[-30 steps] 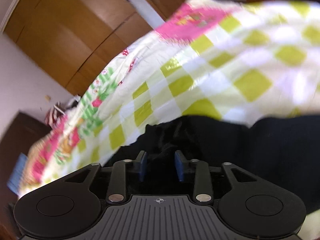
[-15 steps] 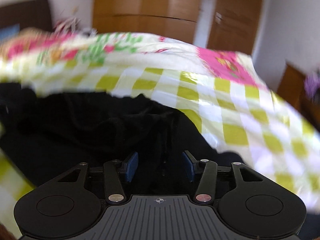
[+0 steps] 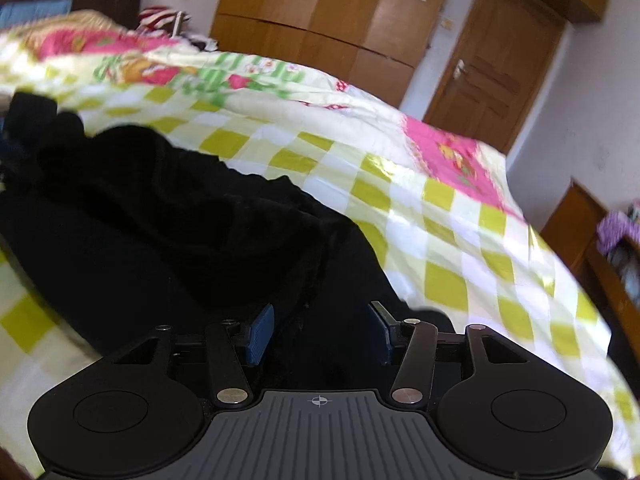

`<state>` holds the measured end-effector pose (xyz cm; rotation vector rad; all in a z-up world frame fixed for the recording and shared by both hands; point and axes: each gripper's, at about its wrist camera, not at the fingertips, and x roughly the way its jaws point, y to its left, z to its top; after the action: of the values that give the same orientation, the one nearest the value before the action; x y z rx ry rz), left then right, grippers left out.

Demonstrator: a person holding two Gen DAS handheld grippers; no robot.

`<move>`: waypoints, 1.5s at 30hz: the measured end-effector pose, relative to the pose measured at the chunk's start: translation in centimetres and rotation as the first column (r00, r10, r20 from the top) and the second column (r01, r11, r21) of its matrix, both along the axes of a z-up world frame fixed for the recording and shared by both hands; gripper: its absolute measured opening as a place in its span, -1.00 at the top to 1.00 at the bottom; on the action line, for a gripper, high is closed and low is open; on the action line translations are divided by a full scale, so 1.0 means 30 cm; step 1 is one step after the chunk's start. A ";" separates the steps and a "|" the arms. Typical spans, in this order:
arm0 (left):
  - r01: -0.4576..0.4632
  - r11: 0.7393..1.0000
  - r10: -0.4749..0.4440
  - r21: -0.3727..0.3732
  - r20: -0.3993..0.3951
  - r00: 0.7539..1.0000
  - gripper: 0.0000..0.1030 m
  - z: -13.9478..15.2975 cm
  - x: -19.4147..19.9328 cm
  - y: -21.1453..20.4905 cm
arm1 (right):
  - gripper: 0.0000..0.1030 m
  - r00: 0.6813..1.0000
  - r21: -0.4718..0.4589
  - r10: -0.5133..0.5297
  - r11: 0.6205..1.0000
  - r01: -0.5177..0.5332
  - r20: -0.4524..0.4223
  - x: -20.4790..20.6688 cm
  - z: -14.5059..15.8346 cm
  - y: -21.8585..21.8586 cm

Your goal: Fold small clothes

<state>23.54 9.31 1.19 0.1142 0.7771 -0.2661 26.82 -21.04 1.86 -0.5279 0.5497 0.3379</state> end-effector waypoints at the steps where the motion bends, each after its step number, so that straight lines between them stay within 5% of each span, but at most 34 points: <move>1: 0.009 1.000 -0.009 0.006 0.011 1.000 -0.20 0.001 0.022 -0.014 | 0.01 1.000 -0.020 0.015 1.000 -0.015 0.018 0.012 -0.009 0.018; 5: 0.042 0.997 -0.044 0.059 0.038 0.998 -0.21 -0.001 0.101 -0.050 | -0.08 0.993 -0.088 0.089 0.993 -0.082 0.073 0.075 -0.028 0.085; 8: -0.023 0.999 0.024 -0.023 0.025 0.999 -0.21 -0.001 0.180 -0.015 | -0.08 0.994 -0.025 0.098 0.995 -0.097 0.050 0.149 -0.022 0.115; 12: -0.164 0.968 0.159 -0.188 -0.040 0.986 -0.21 -0.017 0.267 0.076 | 0.18 0.993 0.184 -0.019 0.982 0.041 -0.120 0.287 -0.010 0.106; 20: -0.114 0.979 0.106 -0.172 -0.054 0.993 -0.18 -0.054 0.269 0.028 | 0.72 0.980 0.292 -0.037 0.952 0.095 -0.198 0.304 -0.007 0.082; 25: -0.124 0.969 0.113 -0.216 -0.063 0.992 0.30 -0.027 0.247 0.050 | 0.79 0.989 0.393 0.011 0.918 0.049 -0.149 0.194 0.110 0.059; 29: -0.118 0.932 0.101 -0.344 -0.068 0.993 0.36 0.060 0.084 0.129 | 0.81 0.973 0.463 0.190 0.879 -0.111 -0.128 -0.079 0.249 0.001; 33: -0.079 0.905 0.050 -0.418 -0.078 0.996 0.36 0.150 -0.186 0.188 | 0.81 0.895 0.396 0.377 0.879 -0.265 -0.239 -0.405 0.312 -0.035; 36: -0.092 0.918 0.055 -0.385 -0.108 0.993 0.34 0.168 -0.338 0.202 | 0.81 0.857 0.317 0.366 0.913 -0.255 -0.363 -0.530 0.264 -0.045; 39: -0.113 0.932 0.071 -0.343 -0.134 0.988 0.27 0.145 -0.339 0.196 | 0.80 0.843 0.225 0.323 0.943 -0.246 -0.431 -0.542 0.194 -0.050; 41: -0.109 0.926 0.063 -0.361 -0.136 0.989 0.14 0.130 -0.306 0.186 | 0.74 0.781 0.125 0.336 0.939 -0.319 -0.526 -0.552 0.152 -0.023; 43: -0.076 0.929 0.033 -0.362 -0.124 0.992 0.06 0.114 -0.279 0.156 | 0.69 0.779 0.047 0.321 0.935 -0.352 -0.539 -0.574 0.145 0.000; 45: -0.018 0.937 -0.018 -0.349 -0.100 0.995 0.00 0.097 -0.244 0.105 | 0.69 0.767 0.068 0.330 0.933 -0.352 -0.551 -0.568 0.178 0.001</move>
<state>16.21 12.46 4.10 -0.2385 0.8192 -0.4087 9.79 -21.01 7.22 -0.5683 1.0328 0.8509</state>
